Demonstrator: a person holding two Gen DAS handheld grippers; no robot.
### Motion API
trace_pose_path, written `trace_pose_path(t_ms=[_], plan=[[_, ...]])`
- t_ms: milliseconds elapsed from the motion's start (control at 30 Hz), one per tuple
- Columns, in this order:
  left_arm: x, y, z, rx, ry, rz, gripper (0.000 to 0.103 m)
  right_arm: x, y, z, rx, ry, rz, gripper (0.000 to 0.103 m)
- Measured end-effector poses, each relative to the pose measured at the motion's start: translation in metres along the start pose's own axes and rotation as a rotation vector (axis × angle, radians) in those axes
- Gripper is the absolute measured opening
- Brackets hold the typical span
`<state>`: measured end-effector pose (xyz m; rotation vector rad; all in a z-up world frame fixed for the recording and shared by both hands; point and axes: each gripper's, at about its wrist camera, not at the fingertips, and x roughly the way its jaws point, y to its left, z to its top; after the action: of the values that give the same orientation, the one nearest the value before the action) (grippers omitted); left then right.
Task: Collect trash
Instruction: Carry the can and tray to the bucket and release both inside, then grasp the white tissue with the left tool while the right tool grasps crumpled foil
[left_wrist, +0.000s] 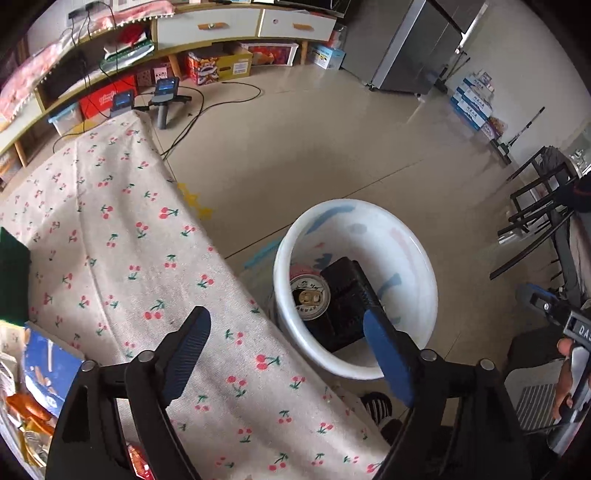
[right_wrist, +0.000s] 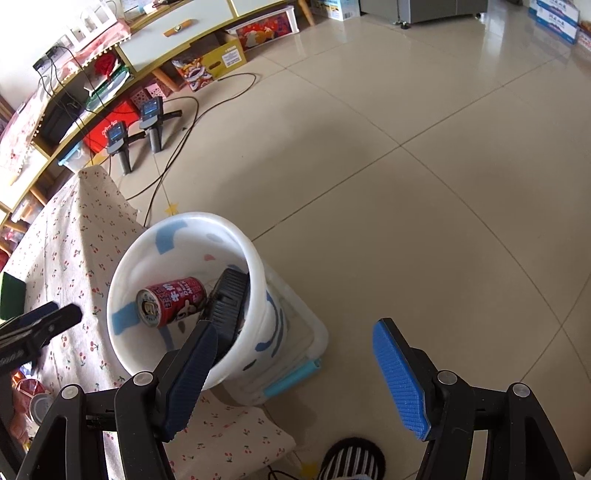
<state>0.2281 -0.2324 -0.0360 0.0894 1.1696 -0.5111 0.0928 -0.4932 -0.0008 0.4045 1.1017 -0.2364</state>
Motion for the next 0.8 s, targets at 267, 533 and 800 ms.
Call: trace_pose_path(t_ms=[267,533,800], plan=[[-0.063,0.049,-0.038,-0.023,-0.070,0.043,0.096,-0.005,0.033,-0.003,-0.051,-0.006,0.023,0.075],[-0.114,0.108,-0.075,-0.068,-0.118,0.086,0.098,-0.004,0.086,-0.016,-0.153,0.006,0.061,0.078],[-0.137,0.170,-0.123,-0.176,-0.138,0.112,0.103,0.009,0.144,-0.031,-0.244,0.045,0.096,0.081]])
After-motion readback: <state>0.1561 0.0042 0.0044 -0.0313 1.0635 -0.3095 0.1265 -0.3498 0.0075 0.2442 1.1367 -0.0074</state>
